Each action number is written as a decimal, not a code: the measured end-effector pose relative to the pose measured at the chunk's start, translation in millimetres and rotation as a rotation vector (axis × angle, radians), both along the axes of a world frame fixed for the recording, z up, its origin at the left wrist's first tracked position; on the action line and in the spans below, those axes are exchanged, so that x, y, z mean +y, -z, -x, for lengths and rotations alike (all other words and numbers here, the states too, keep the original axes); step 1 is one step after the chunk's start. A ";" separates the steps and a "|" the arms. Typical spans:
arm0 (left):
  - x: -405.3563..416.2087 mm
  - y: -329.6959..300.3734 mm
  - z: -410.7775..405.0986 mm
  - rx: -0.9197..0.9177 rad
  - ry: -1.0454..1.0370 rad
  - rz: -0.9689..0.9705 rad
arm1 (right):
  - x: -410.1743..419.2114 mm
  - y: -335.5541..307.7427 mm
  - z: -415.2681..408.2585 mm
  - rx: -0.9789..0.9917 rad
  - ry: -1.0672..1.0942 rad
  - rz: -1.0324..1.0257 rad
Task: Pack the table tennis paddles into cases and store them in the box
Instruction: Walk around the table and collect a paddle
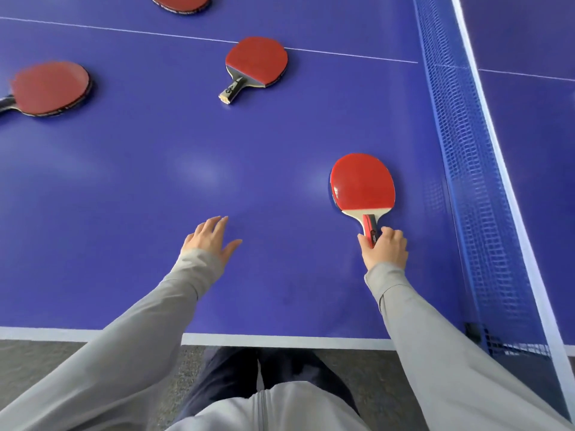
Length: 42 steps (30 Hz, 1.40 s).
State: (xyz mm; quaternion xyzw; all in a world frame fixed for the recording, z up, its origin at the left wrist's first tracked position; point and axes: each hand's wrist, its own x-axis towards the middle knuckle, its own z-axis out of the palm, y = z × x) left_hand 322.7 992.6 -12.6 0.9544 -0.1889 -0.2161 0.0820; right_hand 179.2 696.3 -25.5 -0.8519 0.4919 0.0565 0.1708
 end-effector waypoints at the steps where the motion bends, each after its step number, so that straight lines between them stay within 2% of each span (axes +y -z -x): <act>1: -3.4 0.4 -13.3 -0.003 -0.015 0.023 | 0.2 2.6 -3.4 -0.014 0.013 0.002; 8: -40.3 0.7 -129.5 -0.010 -0.009 0.127 | 6.3 11.8 -23.8 -0.172 0.179 -0.107; 15: -88.9 6.2 -247.7 -0.093 -0.065 0.167 | 31.7 12.3 -59.5 -0.361 0.337 -0.109; 25: -153.4 34.6 -336.3 -0.106 -0.240 0.211 | 31.2 20.0 -98.8 -0.526 0.520 -0.064; 32: -161.8 24.1 -351.1 0.075 -0.312 0.306 | 26.9 22.3 -95.6 -0.523 0.510 -0.048; 37: -161.8 10.3 -339.8 0.643 -0.490 0.786 | 28.3 16.4 -86.2 -0.539 0.516 -0.072; 39: -163.0 3.8 -328.1 0.708 -0.517 0.920 | 30.5 12.2 -82.3 -0.546 0.510 -0.078; 42: -156.6 0.3 -297.7 0.686 -0.576 1.010 | 36.2 7.0 -76.1 -0.559 0.514 -0.112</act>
